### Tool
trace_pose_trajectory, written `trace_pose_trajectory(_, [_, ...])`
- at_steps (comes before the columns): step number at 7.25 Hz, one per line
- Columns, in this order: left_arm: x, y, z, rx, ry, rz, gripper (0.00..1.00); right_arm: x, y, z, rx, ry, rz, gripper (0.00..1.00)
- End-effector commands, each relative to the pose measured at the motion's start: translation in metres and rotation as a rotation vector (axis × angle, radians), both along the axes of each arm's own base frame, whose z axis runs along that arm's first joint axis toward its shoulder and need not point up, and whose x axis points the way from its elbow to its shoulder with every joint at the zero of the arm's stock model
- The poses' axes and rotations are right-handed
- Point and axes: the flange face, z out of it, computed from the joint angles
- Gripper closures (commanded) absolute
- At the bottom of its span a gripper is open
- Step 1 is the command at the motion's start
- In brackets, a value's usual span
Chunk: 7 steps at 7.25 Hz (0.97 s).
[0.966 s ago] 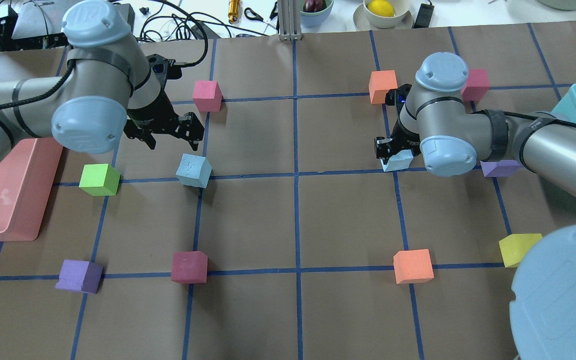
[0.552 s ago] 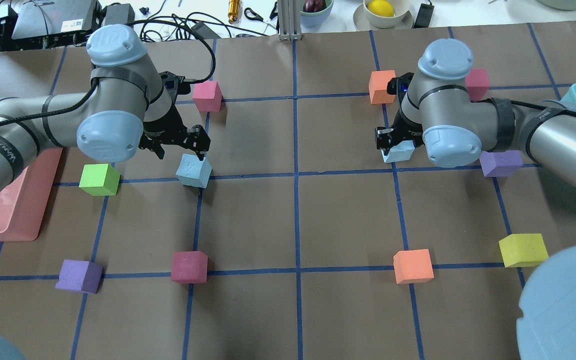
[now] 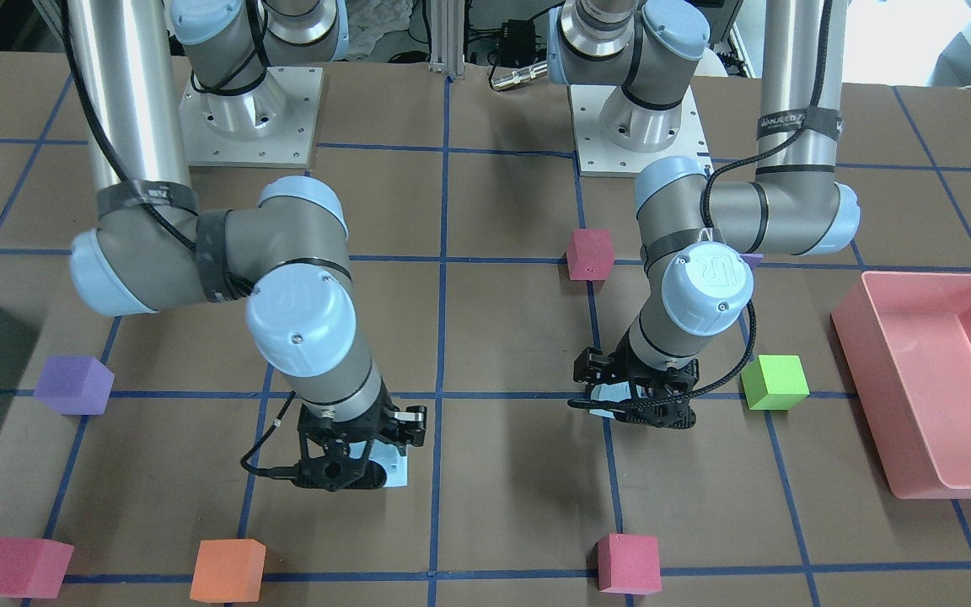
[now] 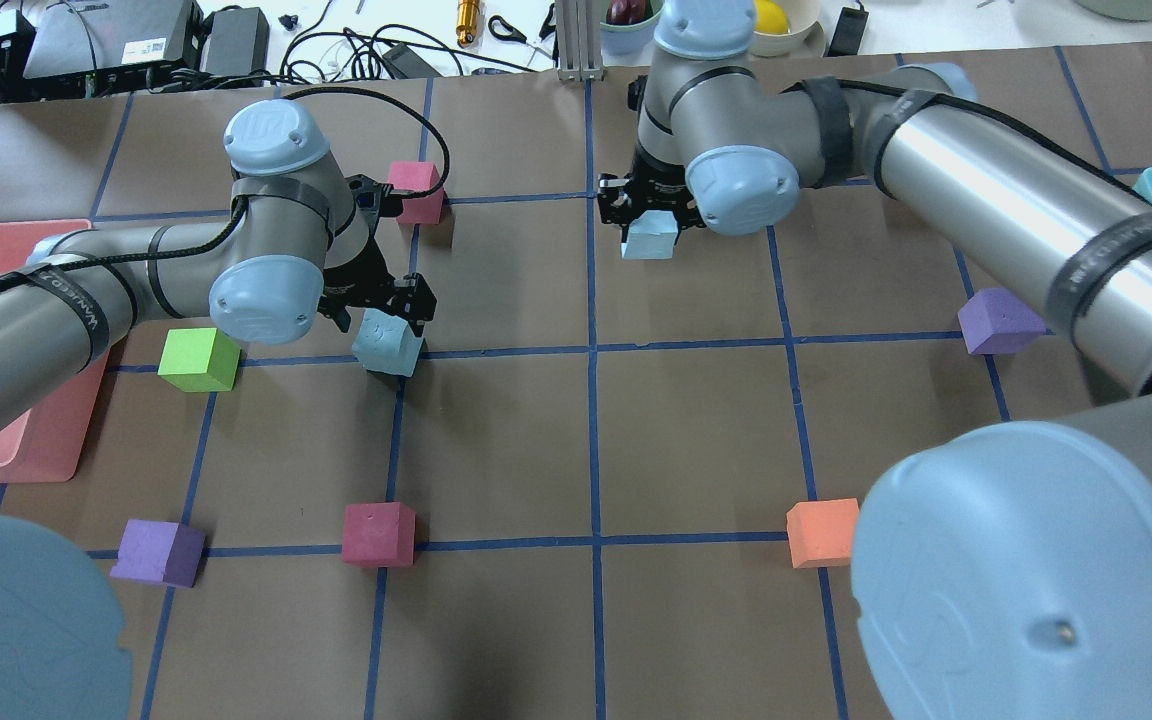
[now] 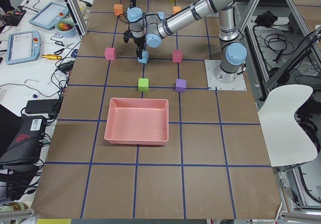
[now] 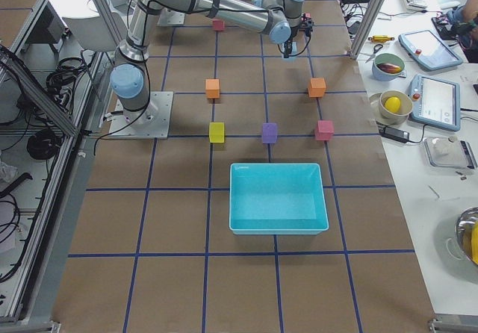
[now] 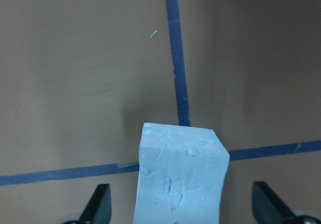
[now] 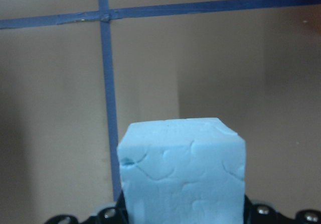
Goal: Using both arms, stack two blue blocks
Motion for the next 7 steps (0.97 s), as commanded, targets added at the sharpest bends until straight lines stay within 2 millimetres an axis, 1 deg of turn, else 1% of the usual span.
trace_pose_trajectory(1, [0.000,0.008,-0.012,0.007,0.001,0.000,0.00,0.036,-0.007,-0.027,0.028,-0.002,-0.016,1.00])
trace_pose_trajectory(4, [0.000,0.008,-0.012,0.002,0.001,0.000,0.00,0.038,-0.008,-0.044,0.053,0.001,-0.044,1.00])
trace_pose_trajectory(5, [0.000,0.005,-0.014,-0.008,0.001,0.000,0.00,0.043,-0.005,-0.052,0.063,0.005,-0.033,1.00])
trace_pose_trajectory(6, [0.000,0.002,-0.009,-0.043,0.000,0.000,0.09,0.046,-0.004,-0.054,0.064,0.005,-0.030,1.00])
trace_pose_trajectory(7, [0.000,0.004,-0.013,-0.035,0.001,0.010,0.28,0.046,-0.004,-0.055,0.065,0.005,-0.030,0.95])
